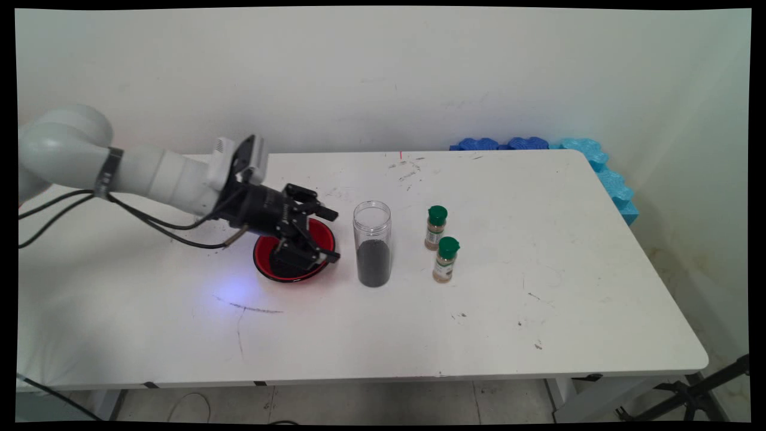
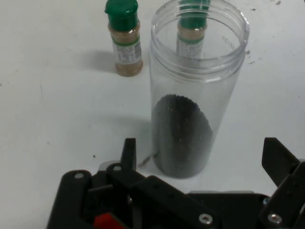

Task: Pick up the black seasoning powder from the table

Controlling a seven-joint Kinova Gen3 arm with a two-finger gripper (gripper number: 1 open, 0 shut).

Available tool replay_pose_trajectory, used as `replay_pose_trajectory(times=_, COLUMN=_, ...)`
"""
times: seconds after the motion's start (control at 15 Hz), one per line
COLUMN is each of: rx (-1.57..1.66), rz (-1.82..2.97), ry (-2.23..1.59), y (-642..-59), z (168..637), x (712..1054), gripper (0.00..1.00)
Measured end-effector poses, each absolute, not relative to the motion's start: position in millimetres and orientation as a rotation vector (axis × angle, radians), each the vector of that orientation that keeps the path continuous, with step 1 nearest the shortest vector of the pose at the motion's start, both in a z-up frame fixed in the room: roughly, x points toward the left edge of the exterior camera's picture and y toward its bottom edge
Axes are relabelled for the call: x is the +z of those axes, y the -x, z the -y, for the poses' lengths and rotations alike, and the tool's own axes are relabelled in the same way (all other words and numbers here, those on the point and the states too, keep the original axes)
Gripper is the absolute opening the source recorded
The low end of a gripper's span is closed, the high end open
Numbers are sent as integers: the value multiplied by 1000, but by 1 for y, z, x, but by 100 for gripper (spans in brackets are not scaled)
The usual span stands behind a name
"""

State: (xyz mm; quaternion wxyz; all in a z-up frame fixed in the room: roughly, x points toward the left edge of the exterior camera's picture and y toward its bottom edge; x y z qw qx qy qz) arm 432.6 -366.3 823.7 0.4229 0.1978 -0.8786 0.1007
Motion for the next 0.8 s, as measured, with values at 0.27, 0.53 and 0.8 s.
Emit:
replay_pose_trajectory(times=0.27, rx=232, rz=2199, ry=-482, y=-417, z=381, x=812, gripper=100)
replay_pose_trajectory(times=0.53, rx=218, rz=2195, ry=-466, y=-404, z=391, x=805, gripper=100)
replay_pose_trajectory(times=0.8, rx=206, rz=2189, ry=-456, y=-395, z=398, x=802, gripper=100)
